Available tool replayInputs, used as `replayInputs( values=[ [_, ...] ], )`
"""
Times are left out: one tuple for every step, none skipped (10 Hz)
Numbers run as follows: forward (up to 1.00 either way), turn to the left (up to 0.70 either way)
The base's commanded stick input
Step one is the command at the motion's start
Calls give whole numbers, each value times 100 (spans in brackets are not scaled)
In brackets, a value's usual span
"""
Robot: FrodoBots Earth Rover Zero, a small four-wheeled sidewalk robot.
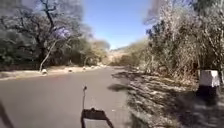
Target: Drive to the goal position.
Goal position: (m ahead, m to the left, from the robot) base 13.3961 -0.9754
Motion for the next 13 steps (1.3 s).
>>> replayInputs(
  values=[
    [100,-24],
    [100,0],
    [100,0],
    [100,-4],
    [100,-14],
    [100,-24],
    [100,-19],
    [100,-9],
    [100,0],
    [100,0],
    [100,0],
    [100,0],
    [100,0]
  ],
)
